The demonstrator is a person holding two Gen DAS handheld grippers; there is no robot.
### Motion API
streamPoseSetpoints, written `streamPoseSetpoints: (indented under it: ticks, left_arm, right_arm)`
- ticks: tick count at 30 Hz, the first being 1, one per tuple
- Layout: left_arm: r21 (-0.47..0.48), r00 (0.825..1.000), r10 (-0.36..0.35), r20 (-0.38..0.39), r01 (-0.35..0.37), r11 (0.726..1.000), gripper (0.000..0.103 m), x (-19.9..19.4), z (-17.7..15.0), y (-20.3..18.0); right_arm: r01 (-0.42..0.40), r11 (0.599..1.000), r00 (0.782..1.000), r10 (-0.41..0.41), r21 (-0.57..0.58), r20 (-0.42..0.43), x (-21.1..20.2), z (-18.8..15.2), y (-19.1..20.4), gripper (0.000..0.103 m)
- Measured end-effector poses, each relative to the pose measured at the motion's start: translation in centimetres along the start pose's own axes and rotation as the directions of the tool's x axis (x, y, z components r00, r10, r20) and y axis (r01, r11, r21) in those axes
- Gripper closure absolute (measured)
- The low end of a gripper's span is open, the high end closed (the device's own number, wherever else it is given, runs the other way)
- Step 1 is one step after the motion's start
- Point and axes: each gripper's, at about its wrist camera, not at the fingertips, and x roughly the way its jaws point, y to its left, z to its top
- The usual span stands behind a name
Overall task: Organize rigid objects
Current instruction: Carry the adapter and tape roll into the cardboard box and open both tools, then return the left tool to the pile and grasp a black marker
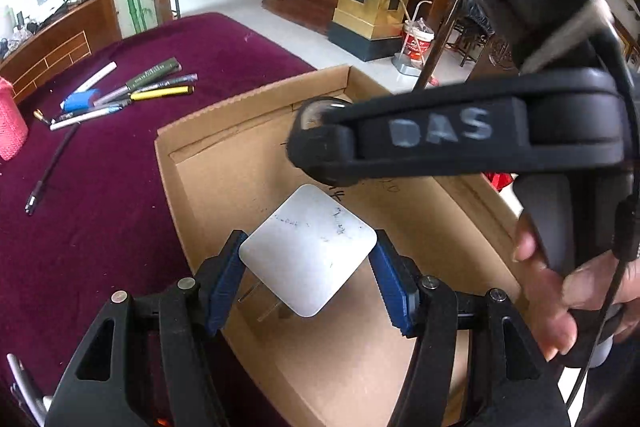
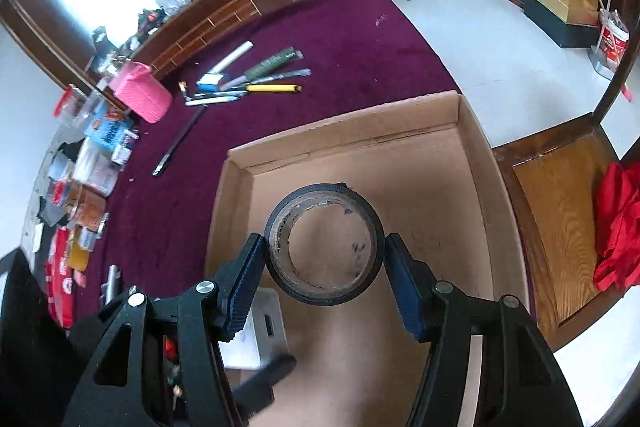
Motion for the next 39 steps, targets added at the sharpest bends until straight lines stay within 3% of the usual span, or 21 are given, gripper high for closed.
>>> streamPoseSetpoints:
  ticks: [11, 22, 25, 32, 39]
  left_arm:
    - [-0.026, 1.000, 0.024, -0.016, -0.025, 0.999, 0.042, 2.2, -0.5, 0.3]
    - [-0.015, 0.998, 0.053, -0.017, -0.054, 0.998, 0.042, 2.0, -0.9, -0.6]
    - [-0.019, 0.998, 0.051, -0.019, -0.052, 0.998, 0.042, 2.2, -0.6, -0.4]
    - [-0.035, 0.999, 0.040, -0.006, -0.040, 0.999, 0.041, 1.2, -0.5, -0.2]
    - [-0.035, 0.998, 0.029, 0.048, -0.027, 0.999, 0.041, -2.1, -0.8, -0.3]
  right_arm:
    - [0.044, 0.999, 0.997, -0.045, -0.019, -0.055, 3.4, 2.4, 0.2, 0.048]
    - [0.024, 0.999, 0.997, -0.026, -0.031, -0.074, 4.6, 2.8, 0.8, 0.047]
    - [0.010, 1.000, 0.997, -0.012, -0.024, -0.078, 4.6, 2.8, 0.8, 0.041]
    - [-0.021, 1.000, 0.999, 0.021, 0.005, -0.024, 2.6, 2.4, 0.3, 0.039]
    - [-0.055, 0.998, 0.994, 0.057, -0.023, 0.092, -2.8, 0.4, 1.1, 0.039]
